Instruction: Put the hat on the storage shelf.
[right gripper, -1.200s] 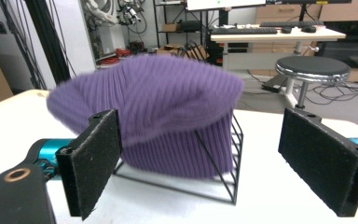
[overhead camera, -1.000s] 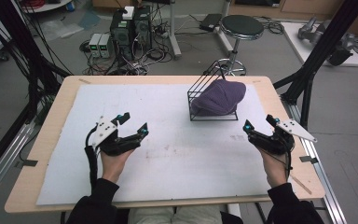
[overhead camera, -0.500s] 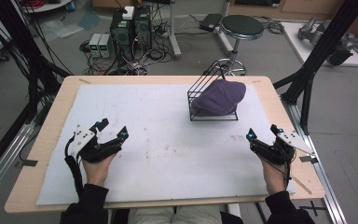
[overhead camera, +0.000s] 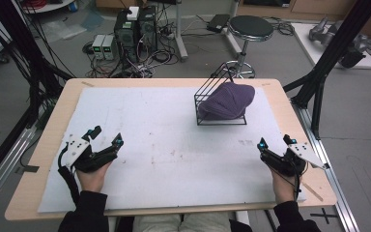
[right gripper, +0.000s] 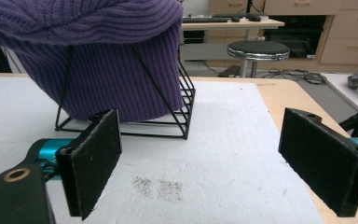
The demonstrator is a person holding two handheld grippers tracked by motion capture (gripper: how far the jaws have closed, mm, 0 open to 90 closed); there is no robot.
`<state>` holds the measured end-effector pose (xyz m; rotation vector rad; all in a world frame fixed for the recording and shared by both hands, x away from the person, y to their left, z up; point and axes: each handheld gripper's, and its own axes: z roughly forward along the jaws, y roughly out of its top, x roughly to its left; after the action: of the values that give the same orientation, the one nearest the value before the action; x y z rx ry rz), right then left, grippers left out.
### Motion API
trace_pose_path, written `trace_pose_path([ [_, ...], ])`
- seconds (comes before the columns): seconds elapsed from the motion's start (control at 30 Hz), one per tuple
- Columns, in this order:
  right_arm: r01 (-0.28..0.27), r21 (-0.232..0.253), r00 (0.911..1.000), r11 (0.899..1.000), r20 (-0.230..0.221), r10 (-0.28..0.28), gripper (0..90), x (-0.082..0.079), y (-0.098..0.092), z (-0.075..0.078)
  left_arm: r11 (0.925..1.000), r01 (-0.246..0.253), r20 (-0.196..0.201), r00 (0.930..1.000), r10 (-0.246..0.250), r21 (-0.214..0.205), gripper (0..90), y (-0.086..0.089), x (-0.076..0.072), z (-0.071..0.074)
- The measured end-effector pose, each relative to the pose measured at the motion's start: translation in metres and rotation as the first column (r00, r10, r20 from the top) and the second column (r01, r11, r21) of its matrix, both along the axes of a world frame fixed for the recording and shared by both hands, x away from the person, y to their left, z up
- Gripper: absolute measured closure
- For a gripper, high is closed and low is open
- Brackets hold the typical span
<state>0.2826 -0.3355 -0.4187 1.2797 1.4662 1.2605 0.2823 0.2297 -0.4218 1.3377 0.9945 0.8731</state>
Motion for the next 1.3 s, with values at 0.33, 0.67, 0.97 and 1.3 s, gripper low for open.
trace_pose_path([
  [0.33,0.017,-0.025,0.9998,1.000,0.012,-0.017,12.4,-0.002,0.005,-0.007,0.9971,-0.076,-0.006,0.9971,0.076,-0.005,20.7,0.020,-0.004,-0.010],
  [0.67,0.005,-0.080,1.0000,0.997,0.001,-0.005,12.5,0.001,0.014,-0.009,0.9974,-0.069,0.031,0.9971,0.070,-0.020,21.9,0.020,-0.009,-0.011],
  [0.97,0.002,-0.074,1.0000,0.997,-0.008,-0.002,12.5,0.000,0.012,-0.010,0.9985,-0.052,0.027,0.9983,0.052,-0.017,22.3,0.017,-0.007,-0.011],
  [1.3,0.004,-0.079,1.0000,0.997,-0.002,-0.004,12.5,0.000,0.011,-0.011,0.9985,-0.051,0.023,0.9984,0.052,-0.017,22.3,0.016,-0.007,-0.012],
])
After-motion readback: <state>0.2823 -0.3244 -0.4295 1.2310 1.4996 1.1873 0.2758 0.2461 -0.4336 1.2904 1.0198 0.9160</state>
